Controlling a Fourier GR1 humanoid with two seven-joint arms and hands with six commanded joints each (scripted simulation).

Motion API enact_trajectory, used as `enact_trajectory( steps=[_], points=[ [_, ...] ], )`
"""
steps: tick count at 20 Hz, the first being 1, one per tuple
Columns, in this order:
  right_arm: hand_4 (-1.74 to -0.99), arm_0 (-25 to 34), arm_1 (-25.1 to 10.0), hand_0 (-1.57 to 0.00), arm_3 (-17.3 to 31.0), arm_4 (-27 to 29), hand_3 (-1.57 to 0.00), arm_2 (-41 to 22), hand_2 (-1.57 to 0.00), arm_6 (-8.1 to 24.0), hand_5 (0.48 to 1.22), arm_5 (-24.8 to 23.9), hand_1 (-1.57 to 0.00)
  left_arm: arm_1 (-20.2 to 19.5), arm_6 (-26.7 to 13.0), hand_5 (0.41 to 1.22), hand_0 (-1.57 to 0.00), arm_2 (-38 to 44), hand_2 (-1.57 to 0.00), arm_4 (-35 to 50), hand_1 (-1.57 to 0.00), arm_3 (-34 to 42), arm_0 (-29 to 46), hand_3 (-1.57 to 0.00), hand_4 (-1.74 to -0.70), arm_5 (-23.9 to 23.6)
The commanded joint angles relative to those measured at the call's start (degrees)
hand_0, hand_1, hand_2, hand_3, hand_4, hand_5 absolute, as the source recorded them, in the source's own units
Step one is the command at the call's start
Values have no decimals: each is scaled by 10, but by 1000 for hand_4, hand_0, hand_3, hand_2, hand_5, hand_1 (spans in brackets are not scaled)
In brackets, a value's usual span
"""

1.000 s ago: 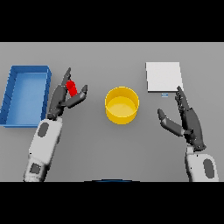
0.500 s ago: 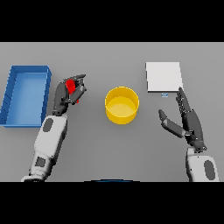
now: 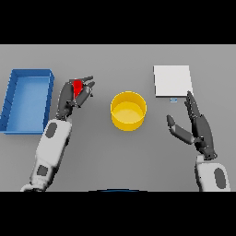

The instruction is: Pick up the red beaker and tilt it to pour out 1 green nut into yellow bowl. Pick up the yellow bowl and place it on the metallic measuring scale.

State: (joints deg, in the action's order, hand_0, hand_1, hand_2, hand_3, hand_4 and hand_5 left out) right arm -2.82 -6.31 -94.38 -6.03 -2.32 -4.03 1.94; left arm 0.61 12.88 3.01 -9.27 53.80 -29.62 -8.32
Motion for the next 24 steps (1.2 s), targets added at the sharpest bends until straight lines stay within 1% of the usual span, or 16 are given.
enact_trajectory(
  steps=[1, 2, 4, 6, 8, 9, 10, 11, 12, 14, 16, 17, 19, 21, 23, 24],
  points=[
    [-1292, 3, 5, 1, 2, -2, 1, -4, 1, 6, 656, -2, 1, 3, -10, 1206, -1536, -3, -1535, -3, -1535, 16, 3, -1505, -1504, -4],
    [-1294, 6, 5, 1, 7, -4, 1, -1, 1, 7, 659, -4, 1, 3, -15, 1209, -1543, -6, -1542, -5, -1542, 34, 12, -1518, -1502, 0],
    [-1294, -1, 1, 1, 2, -5, 1, -1, 1, -3, 664, -3, 1, -3, -33, 1213, -1553, -12, -1553, -15, -1553, 62, 9, -1537, -1499, 4],
    [-1289, 5, 2, 1, 7, -9, 1, -4, 1, 0, 664, -2, 1, -10, -55, 1216, -1560, -28, -1559, -41, -1559, 88, 3, -1549, -1496, 5],
    [-1281, 0, 0, 1, 3, -6, 1, -5, 1, -10, 663, 2, 1, -28, -91, 1181, -1564, -51, -1563, -65, -1564, 116, -2, -1557, -1584, 7],
    [-1277, 3, 4, 1, 6, -11, 1, -8, 1, -8, 664, 0, 1, -36, -106, 1174, -1565, -63, -1565, -75, -1565, 123, -4, -1560, -1616, 10],
    [-1277, 7, 4, 1, 15, -12, 1, -6, 1, -9, 667, -2, 1, -41, -116, 1170, -1565, -72, -1565, -82, -1565, 128, -6, -1560, -1616, 11],
    [-1277, 5, 3, 1, 7, -12, 1, -7, 1, -8, 672, -2, 1, -45, -123, 1165, -1565, -80, -1565, -88, -1565, 129, -9, -1560, -1616, 12],
    [-1277, 5, 2, 1, 13, -7, 1, -4, 1, -3, 675, 2, 1, -48, -130, 1158, -1565, -86, -1565, -92, -1565, 129, -13, -1560, -1616, 12],
    [-1277, 2, 2, 1, 8, -9, 1, -4, 1, -6, 679, -1, 1, -53, -139, 1140, -1565, -95, -1565, -98, -1565, 128, -20, -1560, -1616, 10],
    [-1273, 4, 4, 1, 6, -7, 1, -5, 1, 1, 686, -1, 1, -70, -164, 1126, -1567, -121, -1567, -121, -1567, 133, -38, -1564, -1661, 19],
    [-1277, -2, 5, 1, -3, -3, 1, -7, 1, 0, 688, 3, 1, -77, -174, 1123, -1568, -142, -1568, -144, -1568, 126, -49, -1565, -1677, 22],
    [-1272, -9, 5, 1, -1, -5, 1, -7, 1, -1, 689, 3, 1, -103, -185, 1127, -1569, -179, -1569, -187, -1569, 109, -75, -1567, -1700, 35],
    [-1280, 0, 4, 1, 2, -10, 1, -6, 1, 12, 690, -1, 1, -126, -200, 1136, -1570, -220, -1570, -228, -1570, 102, -104, -1569, -1715, 59],
    [-1287, -4, 6, 1, 3, -15, 1, -10, 1, -2, 694, -2, 1, -141, -215, 1160, -1570, -259, -1570, -263, -1570, 85, -129, -1570, -1724, 86],
    [-1290, -7, 7, 1, -4, -19, 1, -14, 1, -2, 695, -4, 1, -146, -214, 1172, -1570, -279, -1570, -276, -1570, 87, -138, -1570, -1728, 104]
  ],
)
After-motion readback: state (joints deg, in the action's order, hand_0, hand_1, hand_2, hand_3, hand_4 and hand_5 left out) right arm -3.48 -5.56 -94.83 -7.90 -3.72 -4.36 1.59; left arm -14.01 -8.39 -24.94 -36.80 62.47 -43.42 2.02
